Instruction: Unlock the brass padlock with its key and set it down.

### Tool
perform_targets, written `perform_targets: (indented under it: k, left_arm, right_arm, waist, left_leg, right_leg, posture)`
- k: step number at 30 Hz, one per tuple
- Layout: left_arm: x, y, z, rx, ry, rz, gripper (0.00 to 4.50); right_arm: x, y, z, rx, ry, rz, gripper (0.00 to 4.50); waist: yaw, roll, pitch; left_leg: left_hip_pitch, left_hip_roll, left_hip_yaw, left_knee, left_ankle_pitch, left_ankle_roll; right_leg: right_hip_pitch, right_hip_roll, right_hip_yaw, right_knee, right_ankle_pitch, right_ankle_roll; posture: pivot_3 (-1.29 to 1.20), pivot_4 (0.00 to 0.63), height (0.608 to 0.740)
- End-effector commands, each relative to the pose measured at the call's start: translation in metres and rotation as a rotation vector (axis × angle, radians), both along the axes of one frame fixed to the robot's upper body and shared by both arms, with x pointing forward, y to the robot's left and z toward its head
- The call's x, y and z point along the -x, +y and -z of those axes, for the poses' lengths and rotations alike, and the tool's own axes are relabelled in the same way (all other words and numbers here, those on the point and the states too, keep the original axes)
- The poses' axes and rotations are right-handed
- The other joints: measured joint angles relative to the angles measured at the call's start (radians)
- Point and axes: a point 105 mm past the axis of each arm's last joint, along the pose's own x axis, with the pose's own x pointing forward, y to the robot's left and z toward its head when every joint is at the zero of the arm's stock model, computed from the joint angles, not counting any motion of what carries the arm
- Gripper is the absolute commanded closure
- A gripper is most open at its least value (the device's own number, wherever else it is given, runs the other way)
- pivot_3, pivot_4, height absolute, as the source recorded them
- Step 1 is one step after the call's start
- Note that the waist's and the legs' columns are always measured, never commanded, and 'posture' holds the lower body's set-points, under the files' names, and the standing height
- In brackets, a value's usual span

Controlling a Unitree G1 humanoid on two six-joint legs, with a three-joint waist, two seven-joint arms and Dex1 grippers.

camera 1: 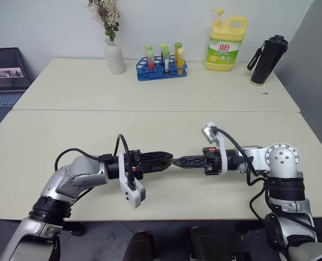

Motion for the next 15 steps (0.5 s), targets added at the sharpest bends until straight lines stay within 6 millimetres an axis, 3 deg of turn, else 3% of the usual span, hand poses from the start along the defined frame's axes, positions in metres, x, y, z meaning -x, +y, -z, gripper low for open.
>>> perform_targets:
  k: [1, 5, 8, 15]
  left_arm:
    - [0.009, -0.005, -0.003, -0.004, -0.029, 0.052, 3.53]
    - [0.008, -0.005, -0.003, 0.001, -0.022, 0.044, 3.53]
    - [0.007, -0.004, -0.003, 0.005, -0.016, 0.038, 3.53]
    - [0.004, -0.002, -0.005, 0.02, 0.004, 0.013, 3.53]
  right_arm:
    - [0.001, -0.001, -0.019, -0.031, -0.082, -0.011, 4.5]
    - [0.002, -0.001, -0.019, 0.025, -0.233, 0.005, 4.5]
    - [0.004, -0.004, -0.014, 0.097, -0.372, -0.004, 3.93]
    - [0.012, -0.022, -0.003, 0.209, -0.611, -0.097, 1.35]
  waist:
    - [0.0, 0.0, 0.0]
    - [-0.001, 0.0, 0.0]
    - [-0.001, 0.0, 0.0]
    - [0.0, 0.0, 0.0]
  left_leg:
    - [0.0, 0.0, 0.0, 0.0, 0.0, 0.0]
    - [0.0, 0.0, 0.0, 0.0, 0.0, 0.0]
    - [0.0, 0.0, 0.0, 0.0, 0.0, 0.0]
    - [0.0, 0.0, 0.0, 0.0, 0.0, 0.0]
  right_leg:
    - [0.0, 0.0, 0.0, 0.0, 0.0, 0.0]
    - [-0.001, 0.0, 0.0, 0.0, -0.001, 0.001]
    - [-0.001, 0.0, 0.0, 0.0, -0.001, 0.001]
    - [-0.001, 0.0, 0.0, 0.0, -0.001, 0.001]
  posture:
    - [0.0, 0.15, 0.74]
    - [0.0, 0.15, 0.74]
    - [0.0, 0.15, 0.74]
    - [0.0, 0.15, 0.74]
